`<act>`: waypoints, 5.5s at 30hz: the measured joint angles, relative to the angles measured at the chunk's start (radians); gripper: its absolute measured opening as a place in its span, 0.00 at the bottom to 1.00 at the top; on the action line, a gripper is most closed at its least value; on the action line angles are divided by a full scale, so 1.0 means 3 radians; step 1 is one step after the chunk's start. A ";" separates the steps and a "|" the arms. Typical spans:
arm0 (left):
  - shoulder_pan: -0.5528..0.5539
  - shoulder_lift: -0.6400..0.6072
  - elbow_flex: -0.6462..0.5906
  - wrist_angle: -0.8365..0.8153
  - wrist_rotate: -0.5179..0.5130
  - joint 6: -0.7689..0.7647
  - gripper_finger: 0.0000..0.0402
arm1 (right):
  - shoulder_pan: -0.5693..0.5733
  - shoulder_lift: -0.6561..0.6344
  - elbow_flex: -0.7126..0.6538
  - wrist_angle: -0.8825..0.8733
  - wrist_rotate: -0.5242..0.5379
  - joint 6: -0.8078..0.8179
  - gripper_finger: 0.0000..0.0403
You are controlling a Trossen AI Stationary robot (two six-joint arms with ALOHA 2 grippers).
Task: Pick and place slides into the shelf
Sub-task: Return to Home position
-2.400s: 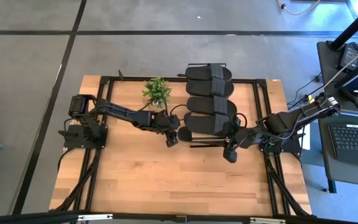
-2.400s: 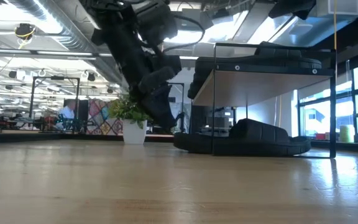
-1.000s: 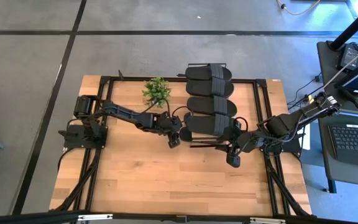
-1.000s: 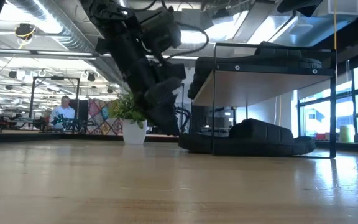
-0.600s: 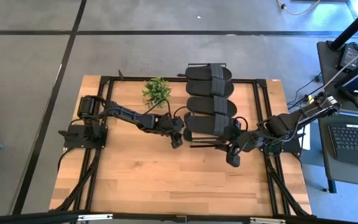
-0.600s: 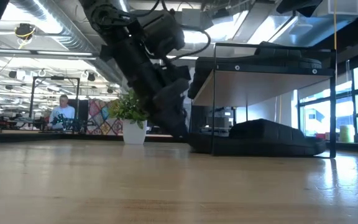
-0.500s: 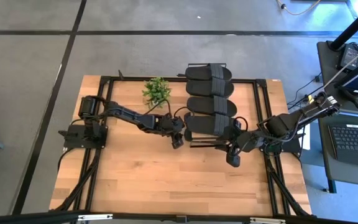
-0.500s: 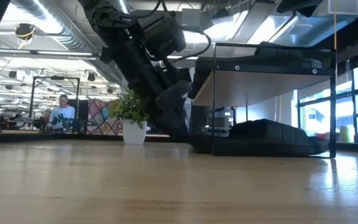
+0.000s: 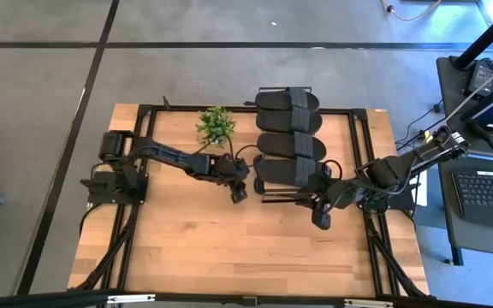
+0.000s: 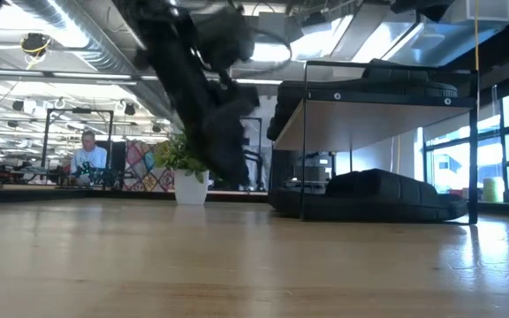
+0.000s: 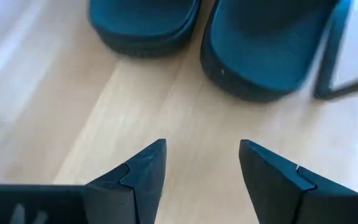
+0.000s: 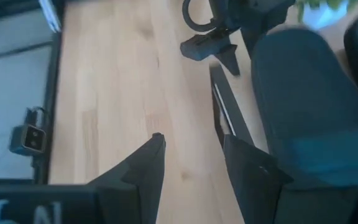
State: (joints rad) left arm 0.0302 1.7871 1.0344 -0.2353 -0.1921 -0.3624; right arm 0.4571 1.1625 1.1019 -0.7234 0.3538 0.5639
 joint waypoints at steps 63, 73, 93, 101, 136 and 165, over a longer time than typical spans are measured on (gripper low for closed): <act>-0.0626 -0.5117 -0.2832 0.1037 -0.1414 0.0185 0.48 | -0.2323 -0.3718 -0.2573 0.2182 -0.0723 -0.1210 0.41; -0.0626 -0.5504 -0.3191 0.1069 -0.1416 0.0177 0.48 | -0.2324 -0.3822 -0.3123 0.2858 -0.0721 -0.1068 0.41; -0.0625 -0.5949 -0.3421 0.1018 -0.1782 0.0373 0.48 | -0.2323 -0.3821 -0.3652 0.3509 -0.0717 -0.0898 0.41; -0.0625 -0.5949 -0.3421 0.1013 -0.1836 0.0957 0.48 | -0.2323 -0.3821 -0.3652 0.3184 -0.0703 -0.1009 0.41; -0.0625 -0.5949 -0.3419 0.1011 -0.1836 0.1573 0.48 | -0.2324 -0.3819 -0.3651 0.2647 0.0039 -0.1110 0.41; -0.0626 -0.5949 -0.3419 0.1011 -0.1835 0.1572 0.48 | -0.2324 -0.3819 -0.3649 0.2648 0.0038 -0.1111 0.41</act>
State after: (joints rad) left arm -0.1577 0.0025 0.0086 0.0681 -0.7425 0.1092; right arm -0.2401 0.0170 0.0071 0.0709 0.3653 0.2305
